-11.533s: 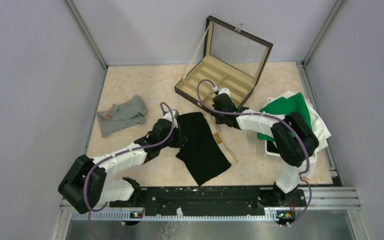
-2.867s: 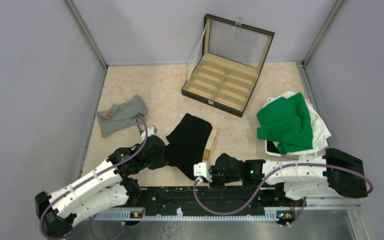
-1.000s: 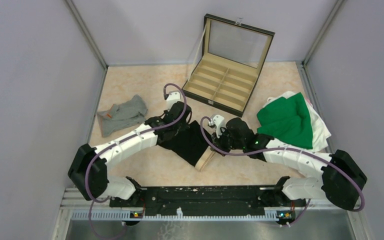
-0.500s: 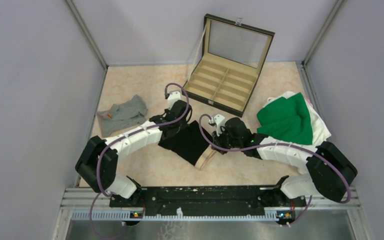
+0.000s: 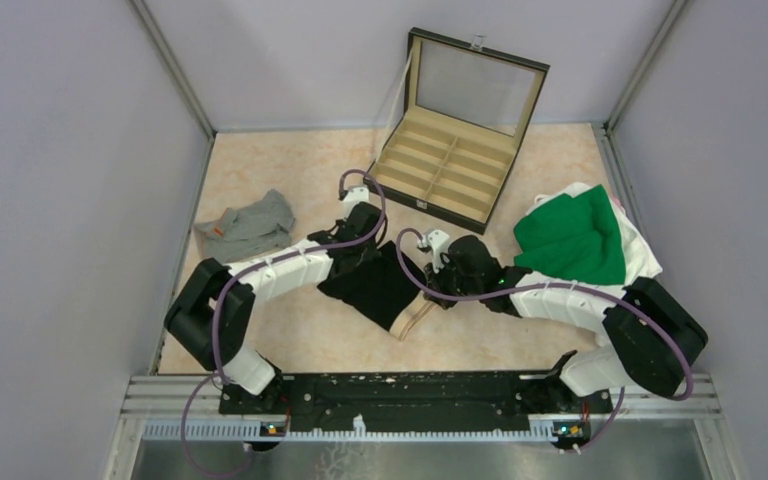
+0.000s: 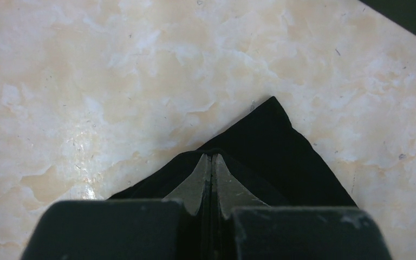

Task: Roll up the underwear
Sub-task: Fold the underwear at the center of the board.

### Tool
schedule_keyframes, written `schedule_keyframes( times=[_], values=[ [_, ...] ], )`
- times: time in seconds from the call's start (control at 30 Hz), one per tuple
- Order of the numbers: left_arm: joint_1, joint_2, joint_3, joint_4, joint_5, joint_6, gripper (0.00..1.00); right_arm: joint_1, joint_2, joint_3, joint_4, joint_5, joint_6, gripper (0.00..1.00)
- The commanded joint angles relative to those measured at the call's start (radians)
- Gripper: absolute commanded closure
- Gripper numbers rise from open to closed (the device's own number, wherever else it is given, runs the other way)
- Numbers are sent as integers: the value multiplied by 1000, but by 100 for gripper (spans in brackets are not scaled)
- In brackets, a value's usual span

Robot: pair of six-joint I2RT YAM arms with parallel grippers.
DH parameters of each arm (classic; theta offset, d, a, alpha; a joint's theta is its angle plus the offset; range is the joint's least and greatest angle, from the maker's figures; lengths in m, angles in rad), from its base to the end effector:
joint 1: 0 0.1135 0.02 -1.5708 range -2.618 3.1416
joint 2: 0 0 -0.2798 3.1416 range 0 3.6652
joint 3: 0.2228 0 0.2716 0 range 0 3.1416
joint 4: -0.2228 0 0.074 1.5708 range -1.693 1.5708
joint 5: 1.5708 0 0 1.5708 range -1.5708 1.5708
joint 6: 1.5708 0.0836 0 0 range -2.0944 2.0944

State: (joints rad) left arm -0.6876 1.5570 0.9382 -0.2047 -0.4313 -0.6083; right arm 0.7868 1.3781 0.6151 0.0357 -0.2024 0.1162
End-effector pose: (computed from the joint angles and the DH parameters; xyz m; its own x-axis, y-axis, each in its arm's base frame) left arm 0.3070 -0.2070 0.1785 -0.6692 -0.1222 -0.7330 -0.0310 0.9901 -0.1368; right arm 0.2111 0.2355 0.1448 -0.5590 -0.3997 -0.7264 -0.7398 0.6360 0.2194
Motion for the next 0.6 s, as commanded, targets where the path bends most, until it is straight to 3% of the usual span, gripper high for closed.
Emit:
schedule_keyframes(
  times=[0.0,0.57],
  values=[
    [5,26,14,52,15,30,100,-9,6,-10,10,25,14,100],
    [5,65,97,55,36,76,100,-9,24,-10,-5,90,25,98]
  ],
)
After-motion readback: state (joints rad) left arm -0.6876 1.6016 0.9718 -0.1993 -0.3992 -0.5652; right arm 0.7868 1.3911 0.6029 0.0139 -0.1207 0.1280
